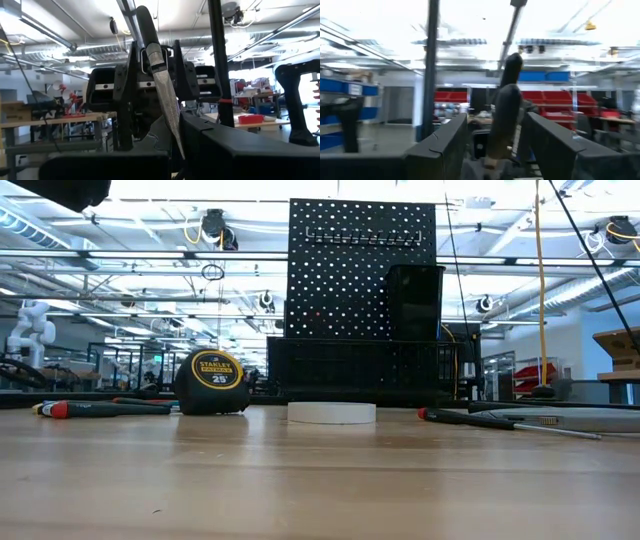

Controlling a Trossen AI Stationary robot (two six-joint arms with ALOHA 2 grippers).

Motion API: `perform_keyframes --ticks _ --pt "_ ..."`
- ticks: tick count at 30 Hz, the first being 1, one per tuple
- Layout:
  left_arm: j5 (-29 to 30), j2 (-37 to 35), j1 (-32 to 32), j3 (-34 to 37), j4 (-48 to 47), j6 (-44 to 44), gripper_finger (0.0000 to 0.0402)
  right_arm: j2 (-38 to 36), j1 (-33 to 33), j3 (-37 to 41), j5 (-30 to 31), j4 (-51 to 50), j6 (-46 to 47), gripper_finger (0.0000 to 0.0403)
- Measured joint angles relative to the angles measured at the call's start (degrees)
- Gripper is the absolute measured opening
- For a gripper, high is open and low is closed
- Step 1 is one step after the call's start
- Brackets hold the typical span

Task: Hang tools onto peg board
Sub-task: Put the black pliers into the black bin on the peg board

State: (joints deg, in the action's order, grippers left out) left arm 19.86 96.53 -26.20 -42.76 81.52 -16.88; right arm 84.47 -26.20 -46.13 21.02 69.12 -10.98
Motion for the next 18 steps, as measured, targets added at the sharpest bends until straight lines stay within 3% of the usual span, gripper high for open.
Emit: perform_keyframes --ticks 5,10,13,18 --pt "0.20 0.00 0.35 0.00 -1.03 0.02 0.0009 0.00 0.04 0.00 4.56 -0.52 -0.18 0.0182" --pt "0.61 0.00 0.65 0.00 -1.55 0.09 0.0014 0.00 -0.07 0.00 7.55 -0.85 0.93 0.0102" --pt "1.82 -0.06 1.10 0.03 -2.85 0.07 0.0044 -0.04 -0.18 -0.04 7.55 -2.32 0.67 0.0032" --pt "9.73 -0.04 1.16 0.00 -7.60 -0.02 0.0108 -0.40 -0.98 0.07 10.19 -3.31 -0.74 0.0032"
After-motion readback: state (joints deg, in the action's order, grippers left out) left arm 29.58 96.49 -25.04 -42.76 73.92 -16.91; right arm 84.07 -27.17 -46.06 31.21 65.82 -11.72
